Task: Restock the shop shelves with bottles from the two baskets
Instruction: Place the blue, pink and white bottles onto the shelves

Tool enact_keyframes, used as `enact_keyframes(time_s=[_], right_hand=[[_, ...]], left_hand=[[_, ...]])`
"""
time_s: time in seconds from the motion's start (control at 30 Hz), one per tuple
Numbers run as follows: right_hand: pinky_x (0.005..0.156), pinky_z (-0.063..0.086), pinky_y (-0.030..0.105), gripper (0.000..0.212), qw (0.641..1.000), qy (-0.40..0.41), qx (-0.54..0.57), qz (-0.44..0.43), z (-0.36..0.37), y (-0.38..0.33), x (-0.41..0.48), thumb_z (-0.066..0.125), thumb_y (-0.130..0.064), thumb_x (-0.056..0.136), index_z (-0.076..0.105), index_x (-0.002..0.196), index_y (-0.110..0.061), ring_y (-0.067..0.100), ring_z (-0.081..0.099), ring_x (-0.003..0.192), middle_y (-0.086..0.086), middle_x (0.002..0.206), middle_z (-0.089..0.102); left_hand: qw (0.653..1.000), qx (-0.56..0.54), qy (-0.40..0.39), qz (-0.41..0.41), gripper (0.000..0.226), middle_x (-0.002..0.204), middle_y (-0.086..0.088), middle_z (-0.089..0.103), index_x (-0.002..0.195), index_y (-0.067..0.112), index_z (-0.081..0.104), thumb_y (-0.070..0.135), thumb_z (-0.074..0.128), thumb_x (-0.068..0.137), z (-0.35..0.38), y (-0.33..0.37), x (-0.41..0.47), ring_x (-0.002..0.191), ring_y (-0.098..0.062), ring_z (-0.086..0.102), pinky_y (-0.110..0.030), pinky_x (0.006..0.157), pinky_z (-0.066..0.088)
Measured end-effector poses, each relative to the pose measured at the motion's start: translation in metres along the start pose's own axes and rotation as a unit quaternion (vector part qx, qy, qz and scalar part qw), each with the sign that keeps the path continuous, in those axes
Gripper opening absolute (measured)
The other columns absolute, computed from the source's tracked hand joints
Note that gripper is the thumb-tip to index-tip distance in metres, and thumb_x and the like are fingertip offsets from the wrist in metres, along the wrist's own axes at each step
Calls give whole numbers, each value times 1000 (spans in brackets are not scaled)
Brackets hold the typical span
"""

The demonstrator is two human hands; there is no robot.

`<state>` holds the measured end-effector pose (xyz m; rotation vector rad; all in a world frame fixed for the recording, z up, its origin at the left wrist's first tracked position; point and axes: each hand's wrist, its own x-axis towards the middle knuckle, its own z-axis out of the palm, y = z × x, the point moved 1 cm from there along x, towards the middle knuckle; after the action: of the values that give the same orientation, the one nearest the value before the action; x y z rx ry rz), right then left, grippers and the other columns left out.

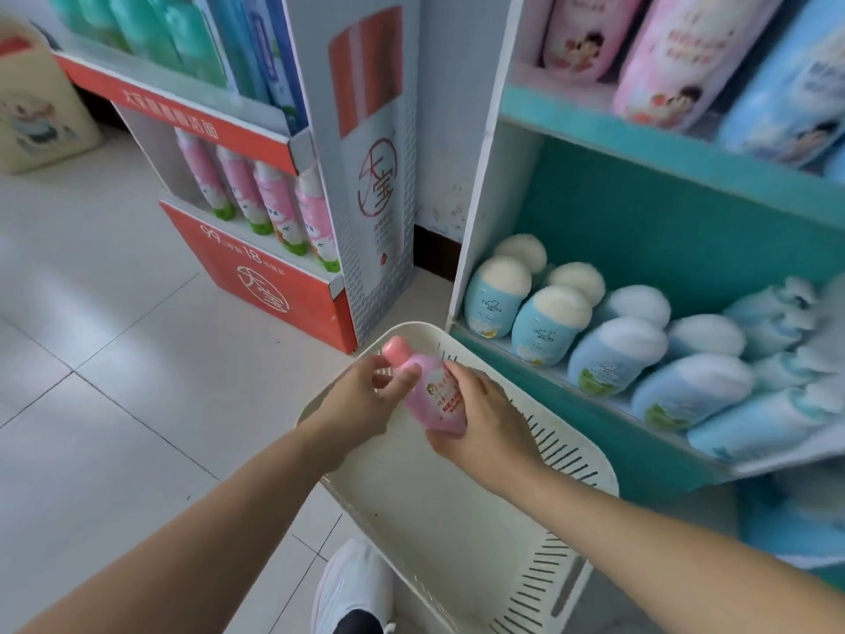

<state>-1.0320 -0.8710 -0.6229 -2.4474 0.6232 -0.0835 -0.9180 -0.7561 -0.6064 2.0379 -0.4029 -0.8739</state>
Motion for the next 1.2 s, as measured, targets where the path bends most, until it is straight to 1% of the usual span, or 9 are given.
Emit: enact_keyframes(time_s=[0.13, 0.3, 0.43, 0.63, 0.77, 0.87, 0.97, 1.07, 1.2], right_hand=[[99, 38, 29, 79, 995, 83, 42, -35, -43, -23, -10, 71, -32, 76, 30, 143, -24, 15, 38, 128, -5, 140, 40], [91, 41, 27, 78, 982, 177, 47, -54, -101, -41, -22, 74, -31, 71, 37, 139, -26, 12, 44, 121, -9, 132, 47], [86, 45, 26, 77, 963, 255, 44, -71, -143, -52, -33, 78, -34, 67, 43, 135, -22, 14, 50, 111, -3, 123, 52], [85, 48, 30, 65, 930, 351, 84, -64, -191, -81, -42, 73, -33, 69, 47, 129, -28, 10, 50, 107, -9, 114, 52], [78, 50, 33, 59, 910, 400, 75, -75, -218, -101, -42, 67, -29, 73, 46, 128, -26, 16, 53, 105, -5, 112, 52], [76, 50, 30, 61, 911, 394, 84, -86, -232, -105, -45, 63, -35, 72, 45, 130, -27, 15, 53, 105, -6, 114, 51], [86, 44, 20, 71, 933, 327, 83, -121, -243, -100, -47, 72, -33, 74, 40, 136, -23, 12, 49, 113, -5, 123, 49], [99, 36, 16, 72, 950, 272, 72, -139, -257, -96, -47, 71, -27, 79, 35, 140, -22, 9, 42, 122, -7, 131, 44], [105, 25, 9, 69, 952, 246, 98, -153, -285, -106, -40, 59, -6, 82, 31, 143, -24, 5, 35, 129, -9, 140, 39]], left_hand=[[996, -57, -9, 62, 43, 107, 1, 60, 114, 21, 50, 45, 64, 81, 7, 48, -29, 95, -15, 63, -38, 73, 60], [985, -110, 5, 129, 48, 107, -7, 65, 112, 15, 51, 38, 73, 75, 7, 107, -50, 93, -21, 67, -45, 75, 59], [975, -138, 9, 177, 48, 104, -9, 66, 111, 14, 52, 33, 74, 73, 9, 151, -67, 93, -24, 67, -46, 77, 58], [960, -118, 87, 240, 61, 98, 0, 67, 109, 22, 53, 49, 79, 61, 12, 213, -93, 90, -17, 66, -41, 81, 57], [949, -77, 154, 265, 72, 105, -5, 59, 110, 24, 50, 56, 75, 51, 8, 248, -103, 92, -19, 62, -39, 83, 55], [938, -60, 179, 291, 49, 100, -1, 60, 94, 34, 50, 47, 81, 58, 3, 262, -109, 88, -16, 61, -37, 80, 55], [930, -24, 196, 309, 43, 89, 5, 61, 80, 33, 46, 45, 81, 60, -3, 270, -112, 80, -12, 61, -35, 72, 55], [923, 29, 208, 322, 49, 88, 8, 58, 87, 27, 45, 42, 83, 60, -12, 280, -110, 79, -12, 57, -23, 65, 48], [917, 74, 196, 340, 62, 90, 13, 54, 102, 30, 42, 31, 86, 59, -25, 292, -107, 86, -12, 55, -27, 75, 48]])
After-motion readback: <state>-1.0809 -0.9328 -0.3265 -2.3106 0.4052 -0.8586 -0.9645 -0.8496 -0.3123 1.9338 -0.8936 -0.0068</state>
